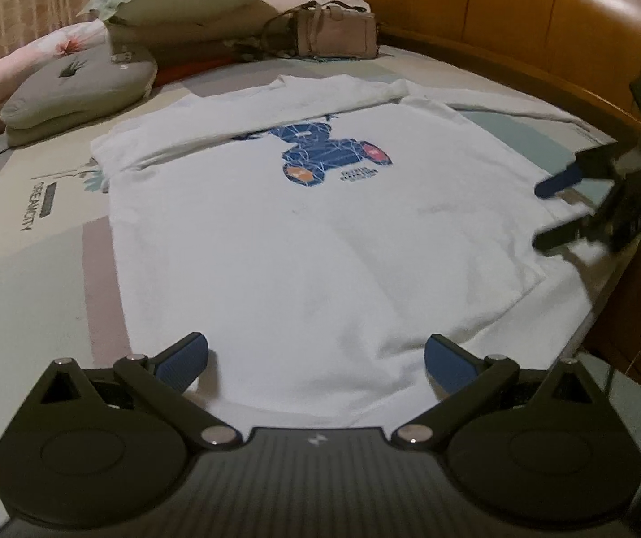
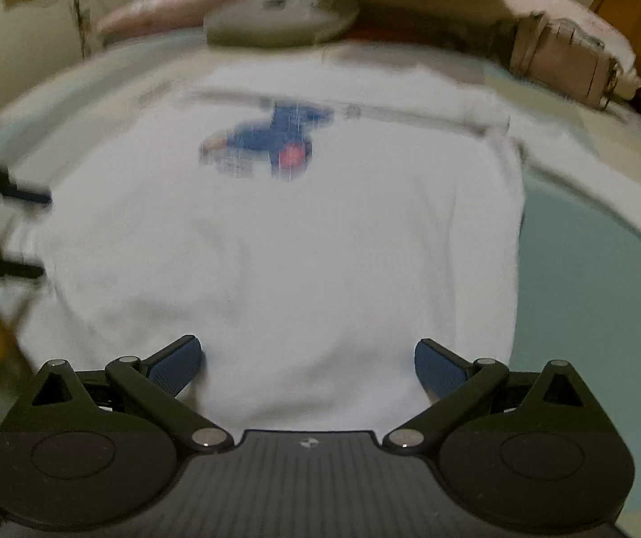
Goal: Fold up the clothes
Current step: 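Move the right gripper across the sweatshirt toward the unfolded sleeve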
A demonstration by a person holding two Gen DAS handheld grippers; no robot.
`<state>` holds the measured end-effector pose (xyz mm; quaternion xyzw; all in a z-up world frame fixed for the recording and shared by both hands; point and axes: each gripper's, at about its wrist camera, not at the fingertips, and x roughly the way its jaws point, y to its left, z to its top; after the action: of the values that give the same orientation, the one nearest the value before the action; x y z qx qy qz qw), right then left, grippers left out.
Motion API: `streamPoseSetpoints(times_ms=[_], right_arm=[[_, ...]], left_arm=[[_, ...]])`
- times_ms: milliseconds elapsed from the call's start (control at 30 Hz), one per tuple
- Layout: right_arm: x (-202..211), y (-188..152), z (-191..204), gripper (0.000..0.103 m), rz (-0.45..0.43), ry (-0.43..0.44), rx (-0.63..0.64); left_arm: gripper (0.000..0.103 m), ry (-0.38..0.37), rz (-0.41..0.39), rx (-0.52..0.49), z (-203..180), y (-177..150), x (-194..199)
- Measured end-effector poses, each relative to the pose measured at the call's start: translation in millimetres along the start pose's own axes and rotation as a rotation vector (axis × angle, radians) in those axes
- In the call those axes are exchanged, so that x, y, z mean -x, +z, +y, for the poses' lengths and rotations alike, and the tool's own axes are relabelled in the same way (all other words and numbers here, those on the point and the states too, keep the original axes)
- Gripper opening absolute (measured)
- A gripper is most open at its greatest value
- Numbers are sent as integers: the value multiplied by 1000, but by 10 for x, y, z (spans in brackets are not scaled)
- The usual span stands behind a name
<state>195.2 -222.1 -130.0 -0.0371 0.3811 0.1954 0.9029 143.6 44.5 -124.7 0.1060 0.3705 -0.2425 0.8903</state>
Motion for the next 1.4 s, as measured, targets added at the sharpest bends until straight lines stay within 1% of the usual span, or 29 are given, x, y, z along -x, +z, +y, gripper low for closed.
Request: streamPoseSetpoints(times_ms=[133,233,400,433,533,600,633,700,800,833,900,933,1000,1067,1167,1267,1400], right_arm=[[-75,114,-61,103,-21,-4,-19],[-131,200,-107,103,-37,-7,-34],[-225,343,-184,103,-64,-13,-58],[-281,373,-212,103,-59,-15,-72],[-576,420,-363,103,-3,-43,-140],[-590,394,-421,103,-27,-88,-105],[-592,400,-453,103,-20,-121,-103],[-546,415,-523,103,-22,-135,-128],[-421,467,-489,103,-22,-126,-196],[-355,464,-423,103,-27,-108,-195],[-227,406,-287,103,-39,-47,-194],[-199,362,-226,103,-32,-26,-193],[-188,234,-125,103,4,-13,-188],[-226,76,-88,103,42,-41,-191],[-178,-121,18,103,-11,-93,-152],[-199,-137,93,103,-8,-131,-119],[-219,-77,80,103,30,-122,-113]], left_arm=[[102,13,-8,-5,-9,20,32],[102,32,-40,16,6,103,65],[102,35,-95,41,-26,244,118],[102,37,-99,40,-38,260,120],[102,50,-92,28,-49,253,98],[102,57,-80,33,-30,225,81],[102,59,-76,39,-16,217,79],[102,61,-74,50,9,207,87],[102,59,-90,52,14,223,122],[102,56,-95,52,13,230,133],[102,46,-100,47,-10,244,139],[102,42,-98,41,-29,246,135],[102,37,-92,26,-75,244,123],[102,33,-84,12,-110,231,112],[102,35,-73,10,-131,225,96],[102,39,-69,18,-128,230,89],[102,47,-71,17,-134,234,91]])
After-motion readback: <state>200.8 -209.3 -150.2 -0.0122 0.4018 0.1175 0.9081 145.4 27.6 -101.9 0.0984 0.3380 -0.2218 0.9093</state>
